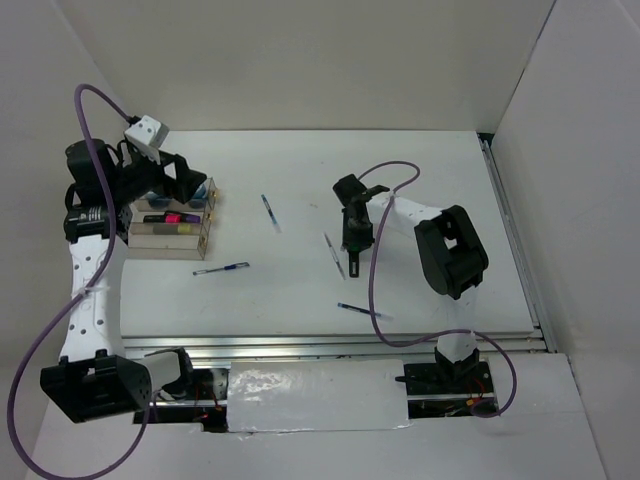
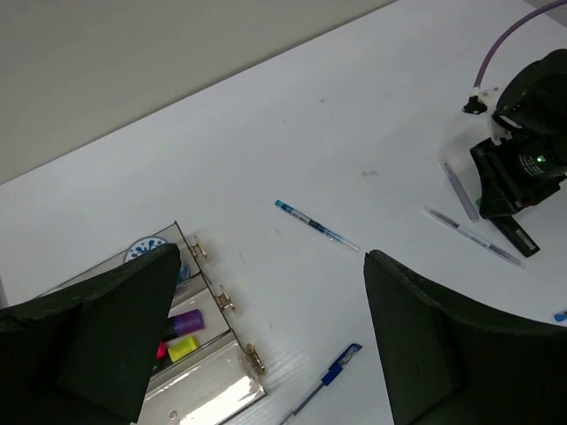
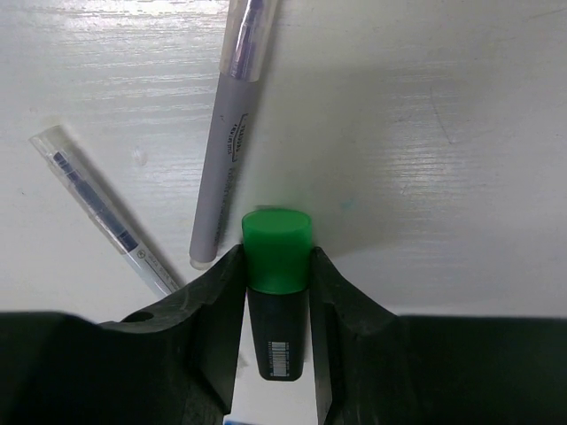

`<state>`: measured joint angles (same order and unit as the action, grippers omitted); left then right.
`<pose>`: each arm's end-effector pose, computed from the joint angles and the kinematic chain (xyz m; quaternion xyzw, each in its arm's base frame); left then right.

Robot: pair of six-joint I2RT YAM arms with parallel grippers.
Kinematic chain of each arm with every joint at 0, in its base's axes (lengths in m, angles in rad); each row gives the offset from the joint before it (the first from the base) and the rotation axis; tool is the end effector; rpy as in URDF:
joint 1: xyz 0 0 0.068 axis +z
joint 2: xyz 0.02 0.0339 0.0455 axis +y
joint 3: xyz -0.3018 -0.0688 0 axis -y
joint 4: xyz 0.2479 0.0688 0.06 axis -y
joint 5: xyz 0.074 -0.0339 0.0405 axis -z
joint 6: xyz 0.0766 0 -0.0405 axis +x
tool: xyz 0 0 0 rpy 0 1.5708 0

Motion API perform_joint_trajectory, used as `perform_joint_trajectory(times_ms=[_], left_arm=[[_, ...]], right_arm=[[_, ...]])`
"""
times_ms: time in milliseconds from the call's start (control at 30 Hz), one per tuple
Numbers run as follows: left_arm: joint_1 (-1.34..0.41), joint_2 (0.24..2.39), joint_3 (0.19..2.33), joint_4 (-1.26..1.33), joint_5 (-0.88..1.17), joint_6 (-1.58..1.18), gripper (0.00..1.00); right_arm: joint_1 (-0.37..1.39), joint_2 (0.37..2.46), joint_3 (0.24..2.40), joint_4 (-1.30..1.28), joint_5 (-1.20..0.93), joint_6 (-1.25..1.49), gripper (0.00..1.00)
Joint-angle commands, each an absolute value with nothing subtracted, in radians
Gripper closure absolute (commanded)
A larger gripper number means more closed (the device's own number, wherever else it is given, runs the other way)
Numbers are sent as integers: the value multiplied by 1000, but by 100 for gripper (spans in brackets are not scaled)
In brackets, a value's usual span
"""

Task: Sort the stationery into containers
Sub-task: Pick up the stationery from the center of the board, then place the stationery in the storage box.

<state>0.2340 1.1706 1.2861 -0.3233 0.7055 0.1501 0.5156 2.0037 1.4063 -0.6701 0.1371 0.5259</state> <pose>0.2753 0.0146 0.4523 0.1869 0.7373 -0.1505 0.6315 0.3793 0.2029 0.1546 0.0154 0.9861 0.0162 0.1644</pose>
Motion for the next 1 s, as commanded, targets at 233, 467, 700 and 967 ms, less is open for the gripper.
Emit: perform_joint_trajectory(times_ms=[233,467,700,967], left_arm=[[23,1134,1154,-305,732,75,3],[-237,1147,976,-62,624,-309,18],[-412,1294,1178,-107,462,-359,17],[-532,1502,1390,-138,425,-402,18]], right_arm=[[402,1833,1502,-721,5,474,100],[432,1634,1520,-603,-32,508,100],[454,1611,1580,-658,-67,676,100],[535,1545,1572,-621,-92,719,100]])
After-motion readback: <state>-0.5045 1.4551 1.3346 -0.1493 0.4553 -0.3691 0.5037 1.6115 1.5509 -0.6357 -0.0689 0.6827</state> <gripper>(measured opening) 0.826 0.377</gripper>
